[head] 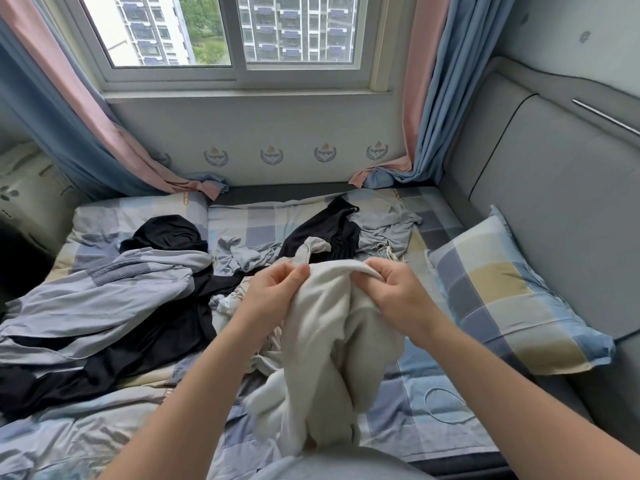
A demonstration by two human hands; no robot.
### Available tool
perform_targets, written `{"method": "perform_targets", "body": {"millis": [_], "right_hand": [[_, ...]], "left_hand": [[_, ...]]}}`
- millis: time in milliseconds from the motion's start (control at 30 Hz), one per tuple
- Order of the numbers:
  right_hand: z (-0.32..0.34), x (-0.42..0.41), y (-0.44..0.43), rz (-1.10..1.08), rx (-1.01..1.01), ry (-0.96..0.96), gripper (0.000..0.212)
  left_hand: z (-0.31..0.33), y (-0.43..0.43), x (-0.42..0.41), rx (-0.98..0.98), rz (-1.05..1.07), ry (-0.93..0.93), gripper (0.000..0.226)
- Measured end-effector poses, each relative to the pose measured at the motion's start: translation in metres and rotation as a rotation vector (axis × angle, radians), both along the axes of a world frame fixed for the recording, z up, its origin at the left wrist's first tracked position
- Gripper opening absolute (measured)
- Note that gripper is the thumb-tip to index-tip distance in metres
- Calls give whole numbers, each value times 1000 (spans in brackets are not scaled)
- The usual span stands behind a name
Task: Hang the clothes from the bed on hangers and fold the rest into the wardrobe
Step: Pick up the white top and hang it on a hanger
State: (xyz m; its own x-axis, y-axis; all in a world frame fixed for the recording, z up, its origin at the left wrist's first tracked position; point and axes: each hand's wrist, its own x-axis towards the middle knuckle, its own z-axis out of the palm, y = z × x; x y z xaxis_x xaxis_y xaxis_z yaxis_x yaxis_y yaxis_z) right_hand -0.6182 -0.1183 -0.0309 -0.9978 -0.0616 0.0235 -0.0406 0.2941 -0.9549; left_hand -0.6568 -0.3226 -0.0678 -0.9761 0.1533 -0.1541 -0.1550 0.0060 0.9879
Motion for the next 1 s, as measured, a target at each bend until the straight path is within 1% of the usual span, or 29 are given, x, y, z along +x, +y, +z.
{"method": "perform_targets", "body": {"millis": [67, 133, 200, 233, 300, 367, 467, 533, 600, 667, 733, 800, 833, 867, 900, 933, 1000], "right_hand": [[9, -5, 2, -34, -67, 31, 23], [17, -9, 3, -98, -91, 66, 24], [23, -13, 6, -178, -106, 74, 24], [25, -14, 7, -215, -124, 70, 23], [28, -17, 10, -276, -148, 62, 22], [30, -18, 10, -321, -166, 62, 22], [35, -18, 10, -388, -239, 67, 24], [41, -16, 10, -420, -299, 64, 21], [50, -12, 10, -432, -358, 64, 20], [58, -8, 12, -417, -437, 48, 19], [63, -3, 17, -400, -498, 15, 18], [65, -2, 25, -422, -533, -11, 20], [65, -2, 30, -445, -548, -21, 20], [64, -3, 36, -470, -563, -37, 21], [62, -4, 42, -496, -577, -65, 22], [58, -6, 48, -520, -589, -106, 24], [44, -11, 60, -561, -617, -221, 28]], "left_hand": [[-9, 0, 4, -12, -16, -42, 28], [-13, 1, 9, -10, -44, -71, 46], [-14, 1, 14, -26, -65, -41, 64], [-13, 2, 16, -31, -81, -9, 67], [-11, 5, 20, -67, -151, 63, 66], [-7, 12, 25, -151, -248, 110, 62], [-9, 26, 35, -242, -339, 76, 59], [-18, 34, 39, -371, -389, 54, 59], [-33, 39, 41, -476, -404, 44, 54], [-48, 39, 40, -482, -353, 28, 45], [-60, 37, 34, -507, -286, 79, 33], [-66, 32, 28, -520, -189, 136, 8], [-66, 28, 24, -501, -130, 154, 10], [-65, 22, 19, -474, -69, 172, 22], [-62, 17, 14, -431, -12, 188, 29], [-58, 13, 10, -375, 47, 201, 29], [-45, 5, 2, -252, 159, 211, 21]]}}
